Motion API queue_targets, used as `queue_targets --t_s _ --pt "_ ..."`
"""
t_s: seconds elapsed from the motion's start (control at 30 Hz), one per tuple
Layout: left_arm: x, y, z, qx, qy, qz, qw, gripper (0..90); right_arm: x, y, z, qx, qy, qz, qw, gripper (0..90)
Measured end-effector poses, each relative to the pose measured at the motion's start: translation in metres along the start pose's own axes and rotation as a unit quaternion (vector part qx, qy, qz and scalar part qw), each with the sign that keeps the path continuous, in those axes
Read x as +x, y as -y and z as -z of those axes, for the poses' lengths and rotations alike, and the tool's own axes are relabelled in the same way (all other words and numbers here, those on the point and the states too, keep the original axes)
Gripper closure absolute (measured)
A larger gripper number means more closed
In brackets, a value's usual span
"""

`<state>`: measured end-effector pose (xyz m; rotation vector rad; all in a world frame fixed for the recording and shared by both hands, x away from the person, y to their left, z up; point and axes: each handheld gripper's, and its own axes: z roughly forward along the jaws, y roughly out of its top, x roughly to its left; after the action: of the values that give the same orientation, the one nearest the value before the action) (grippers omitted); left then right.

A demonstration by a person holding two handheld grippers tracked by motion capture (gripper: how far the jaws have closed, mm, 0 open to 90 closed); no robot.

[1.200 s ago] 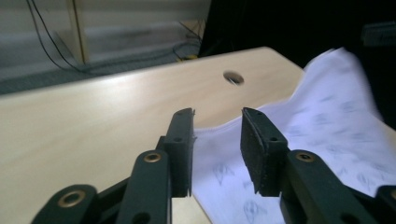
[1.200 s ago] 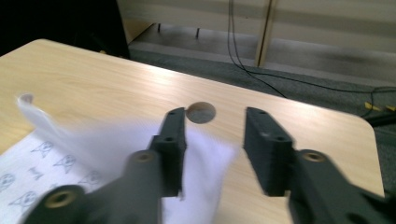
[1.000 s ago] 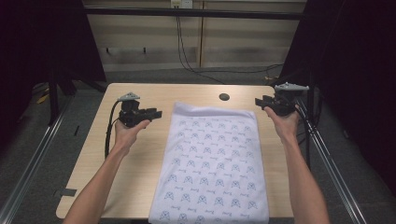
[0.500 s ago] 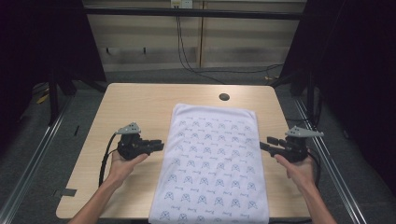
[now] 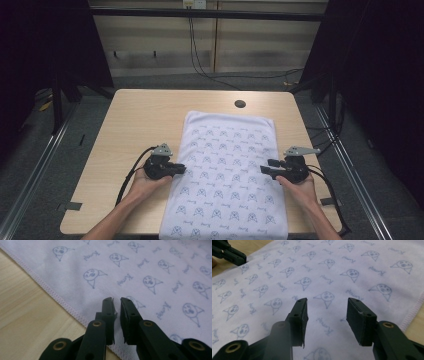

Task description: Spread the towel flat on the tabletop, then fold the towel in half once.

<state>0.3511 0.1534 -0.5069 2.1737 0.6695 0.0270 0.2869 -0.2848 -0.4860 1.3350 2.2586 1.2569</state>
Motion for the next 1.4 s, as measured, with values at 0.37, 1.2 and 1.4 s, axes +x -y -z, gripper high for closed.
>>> queue_targets --t_s 0.37,1.2,1.4 --pt "-0.009 0.017 0.024 0.022 -0.006 0.019 0.9995 89.8 0.002 0.0 -0.018 0.032 0.02 0.018 0.9991 56.5" --pt "-0.015 0.015 0.02 0.025 -0.008 0.012 0.9996 90.0 0.021 0.018 -0.009 0.069 0.011 0.058 0.9959 80.7" --pt "-0.03 0.022 0.026 0.035 0.008 0.008 0.9993 90.0 0.029 0.026 0.002 0.079 0.001 0.055 0.9954 81.4"
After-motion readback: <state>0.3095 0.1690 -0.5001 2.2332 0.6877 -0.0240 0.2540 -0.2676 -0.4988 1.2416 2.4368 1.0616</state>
